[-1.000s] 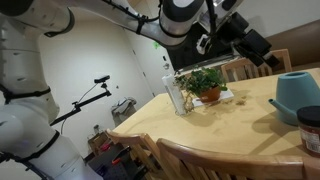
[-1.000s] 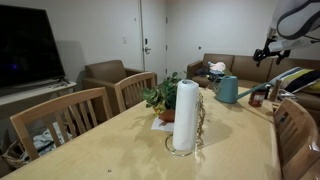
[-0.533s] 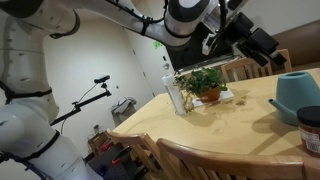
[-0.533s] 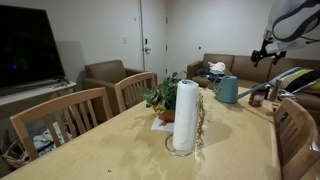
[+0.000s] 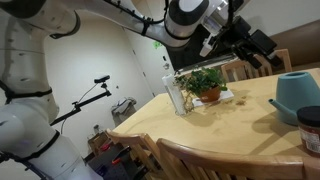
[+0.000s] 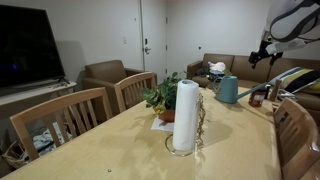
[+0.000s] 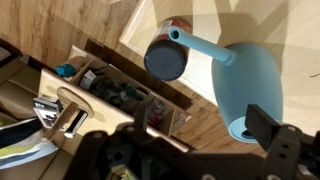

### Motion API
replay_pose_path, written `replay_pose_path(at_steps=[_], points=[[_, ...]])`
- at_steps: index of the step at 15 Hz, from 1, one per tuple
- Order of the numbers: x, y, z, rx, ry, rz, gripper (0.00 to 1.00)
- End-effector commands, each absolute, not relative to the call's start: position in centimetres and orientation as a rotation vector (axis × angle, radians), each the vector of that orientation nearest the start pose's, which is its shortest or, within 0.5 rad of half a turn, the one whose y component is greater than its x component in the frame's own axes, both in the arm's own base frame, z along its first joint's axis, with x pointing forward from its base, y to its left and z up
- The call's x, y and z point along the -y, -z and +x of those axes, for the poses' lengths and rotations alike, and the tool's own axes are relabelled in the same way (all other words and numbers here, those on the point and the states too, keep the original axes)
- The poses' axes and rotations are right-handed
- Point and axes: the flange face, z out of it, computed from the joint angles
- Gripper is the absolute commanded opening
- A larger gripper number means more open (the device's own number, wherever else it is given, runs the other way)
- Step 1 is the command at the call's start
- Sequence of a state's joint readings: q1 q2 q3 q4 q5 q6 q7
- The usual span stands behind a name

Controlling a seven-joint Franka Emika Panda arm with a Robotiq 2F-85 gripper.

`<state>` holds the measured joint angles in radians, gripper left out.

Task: Pick up the watering can and water the plant

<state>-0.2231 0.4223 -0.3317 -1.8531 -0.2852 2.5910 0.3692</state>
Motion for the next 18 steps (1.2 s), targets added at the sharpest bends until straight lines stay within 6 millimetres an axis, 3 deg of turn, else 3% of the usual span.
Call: replay_pose_path(at_steps=[1, 11, 18], points=[[32.0, -33.3, 58.7, -0.89, 0.472, -3.331, 1.0], [31.6, -29.2, 59.5, -0.428, 0.293, -3.445, 1.0], [32.5, -26.5, 60.0, -0.255, 0.181, -3.466, 1.0]])
